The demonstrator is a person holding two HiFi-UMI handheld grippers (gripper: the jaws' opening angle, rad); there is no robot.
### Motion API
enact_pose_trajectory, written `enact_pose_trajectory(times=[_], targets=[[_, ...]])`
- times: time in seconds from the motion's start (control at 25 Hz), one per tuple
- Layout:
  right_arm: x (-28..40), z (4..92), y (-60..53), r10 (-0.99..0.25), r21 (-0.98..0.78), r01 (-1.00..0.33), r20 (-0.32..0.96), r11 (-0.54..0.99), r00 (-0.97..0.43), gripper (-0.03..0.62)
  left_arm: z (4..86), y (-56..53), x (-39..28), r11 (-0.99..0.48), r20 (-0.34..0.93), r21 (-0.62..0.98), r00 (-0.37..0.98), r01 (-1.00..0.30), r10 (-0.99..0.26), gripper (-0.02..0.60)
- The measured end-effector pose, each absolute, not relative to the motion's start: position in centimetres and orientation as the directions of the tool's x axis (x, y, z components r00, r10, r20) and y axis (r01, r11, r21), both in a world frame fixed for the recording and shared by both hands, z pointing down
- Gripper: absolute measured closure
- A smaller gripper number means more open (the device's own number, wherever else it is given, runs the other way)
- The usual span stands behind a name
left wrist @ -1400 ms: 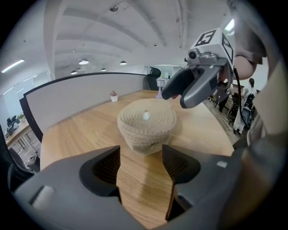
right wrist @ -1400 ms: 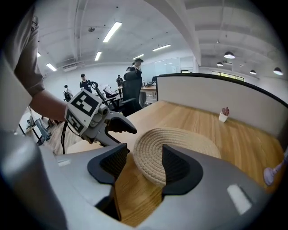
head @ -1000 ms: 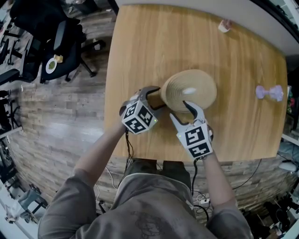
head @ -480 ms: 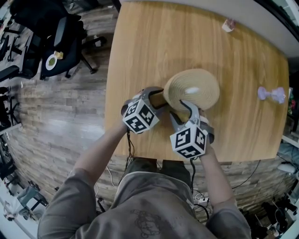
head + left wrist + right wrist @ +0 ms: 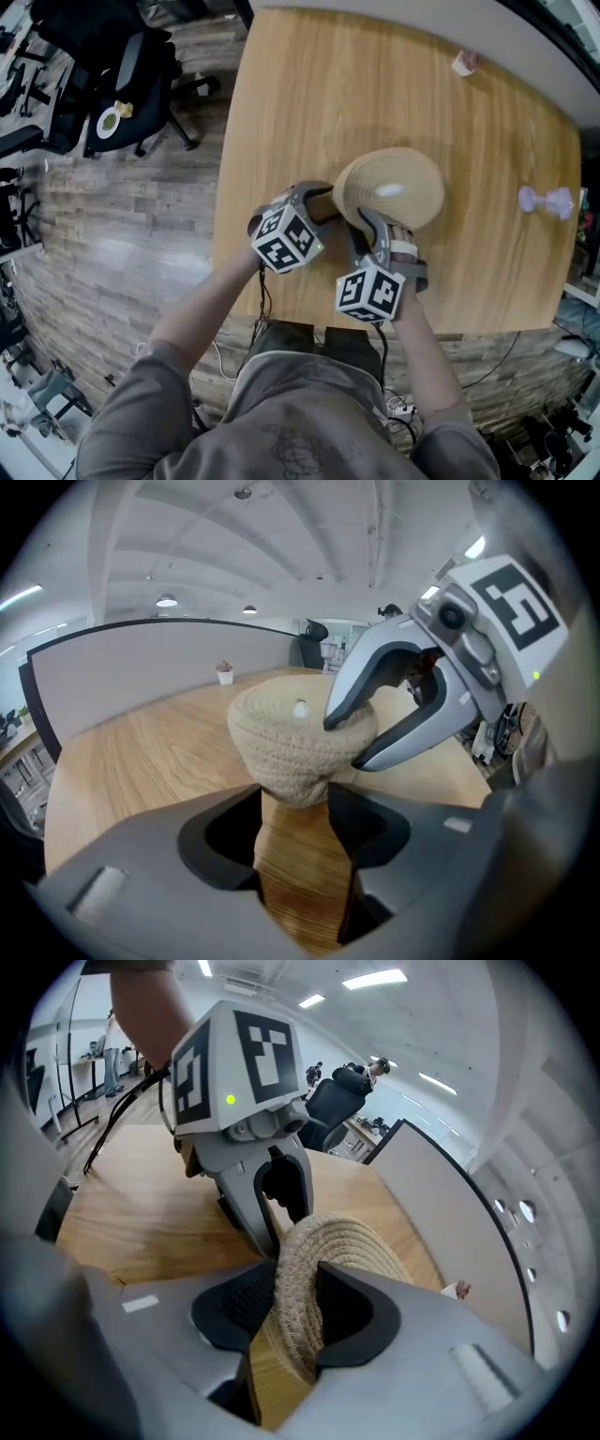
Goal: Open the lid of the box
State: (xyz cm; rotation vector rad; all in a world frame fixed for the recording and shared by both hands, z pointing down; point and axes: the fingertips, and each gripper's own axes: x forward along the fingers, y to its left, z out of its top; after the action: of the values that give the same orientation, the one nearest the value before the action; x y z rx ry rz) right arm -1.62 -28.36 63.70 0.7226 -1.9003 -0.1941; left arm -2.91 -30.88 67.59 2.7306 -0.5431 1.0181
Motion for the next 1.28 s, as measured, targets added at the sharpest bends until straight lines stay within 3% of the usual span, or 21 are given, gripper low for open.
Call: enact_pose_trajectory(times=[0.36, 0.6, 0.84, 1.08, 1.28], targets=[[-1.3, 60.0, -28.5, -0.574, 0.353, -0.494, 0.704, 0.794, -0.419, 0.5, 67.7, -30.8, -2.9, -0.913, 0.679, 0.02, 0.676, -0.408, -0.287, 0.359], [1.5, 52.8, -30.9, -0.706, 0.172, -0.73, 0.472, 0.661, -0.528, 0.508, 67.9, -30.9, -3.0, -0.903, 0.687, 0.034, 0.667, -0.427, -0.289, 0.364], [10.0, 48.1, -32.3, -0.867, -0.054, -0.905, 0.266, 0.422, -0.421, 0.519, 68.1, -30.8, -3.1, -0.891, 0.691, 0.052, 0.66, -0.45, -0.293, 0.367], [18.0, 49.8, -31.2, -0.916, -0.343, -0.923, 0.289, 0.173, -0.279, 0.52, 68.2, -30.7, -3.1, -0.871, 0.706, 0.067, 0.639, -0.487, -0.304, 0.374], [19.3, 49.7, -30.8, -0.916, -0.337, -0.928, 0.299, 0.16, -0.267, 0.52, 67.8, -31.0, -3.4, -0.826, 0.734, 0.078, 0.593, -0.559, -0.332, 0.382]])
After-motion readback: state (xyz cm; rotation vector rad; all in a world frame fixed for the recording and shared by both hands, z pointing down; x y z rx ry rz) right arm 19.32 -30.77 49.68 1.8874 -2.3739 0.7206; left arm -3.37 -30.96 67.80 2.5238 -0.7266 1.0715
